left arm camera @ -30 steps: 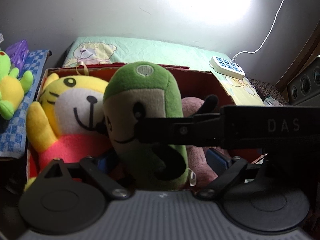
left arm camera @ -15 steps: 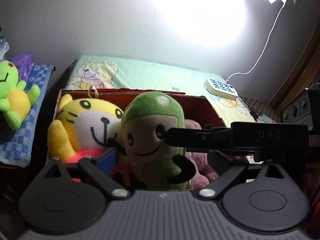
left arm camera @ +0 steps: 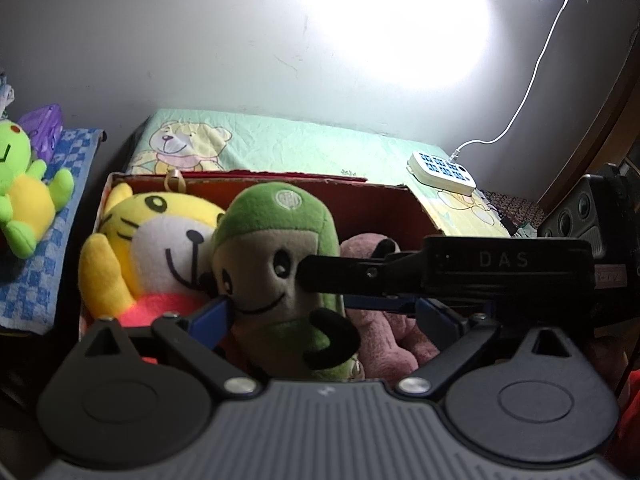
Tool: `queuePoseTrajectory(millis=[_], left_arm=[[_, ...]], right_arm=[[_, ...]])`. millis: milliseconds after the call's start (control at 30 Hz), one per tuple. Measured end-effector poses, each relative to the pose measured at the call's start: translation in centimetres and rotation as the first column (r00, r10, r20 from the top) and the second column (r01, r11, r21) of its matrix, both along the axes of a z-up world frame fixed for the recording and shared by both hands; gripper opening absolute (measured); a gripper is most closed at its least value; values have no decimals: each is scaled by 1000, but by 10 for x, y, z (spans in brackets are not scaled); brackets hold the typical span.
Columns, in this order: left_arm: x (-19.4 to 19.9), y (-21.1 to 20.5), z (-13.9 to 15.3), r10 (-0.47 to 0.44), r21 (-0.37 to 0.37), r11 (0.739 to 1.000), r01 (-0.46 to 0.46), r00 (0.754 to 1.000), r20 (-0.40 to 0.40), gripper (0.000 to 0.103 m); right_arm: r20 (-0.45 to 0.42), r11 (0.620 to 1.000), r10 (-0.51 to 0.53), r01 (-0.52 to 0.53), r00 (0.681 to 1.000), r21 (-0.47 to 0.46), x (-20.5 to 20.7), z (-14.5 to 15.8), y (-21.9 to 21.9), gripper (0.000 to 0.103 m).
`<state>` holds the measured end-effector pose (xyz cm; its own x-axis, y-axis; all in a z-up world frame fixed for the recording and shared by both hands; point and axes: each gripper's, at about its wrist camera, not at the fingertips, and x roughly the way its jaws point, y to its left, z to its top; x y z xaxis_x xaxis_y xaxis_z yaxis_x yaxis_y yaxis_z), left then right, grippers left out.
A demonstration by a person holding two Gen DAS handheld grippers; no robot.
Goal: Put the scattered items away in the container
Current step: 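Open the right gripper to release the green bean doll in the box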
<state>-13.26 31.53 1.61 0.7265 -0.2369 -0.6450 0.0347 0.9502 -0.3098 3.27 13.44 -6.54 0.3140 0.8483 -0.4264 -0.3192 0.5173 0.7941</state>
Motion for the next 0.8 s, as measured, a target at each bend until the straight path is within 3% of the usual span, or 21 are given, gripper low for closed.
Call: queuePoseTrajectory(millis=[133,300,500,800], left_arm=[[0,-1,0,-2,-2,1000,2,1000,0,99],[1,-1,-2,7,4,1000,-7,1000,-9,100],[4,6,-3,28,-32,999,-29,999,-36,100],[6,5,-4,60,10,998,-59,996,-64,100]], right_arm=[[-4,1000,-1,1,1000,2,-1,0,-2,45],[-35,1000,-15,16,999,24,-3,-3,-8,54],[30,1000,-20,20,999,-11,-10,9,-9,56],[86,998,-33,37,996,-43,-15,18,-9,56]])
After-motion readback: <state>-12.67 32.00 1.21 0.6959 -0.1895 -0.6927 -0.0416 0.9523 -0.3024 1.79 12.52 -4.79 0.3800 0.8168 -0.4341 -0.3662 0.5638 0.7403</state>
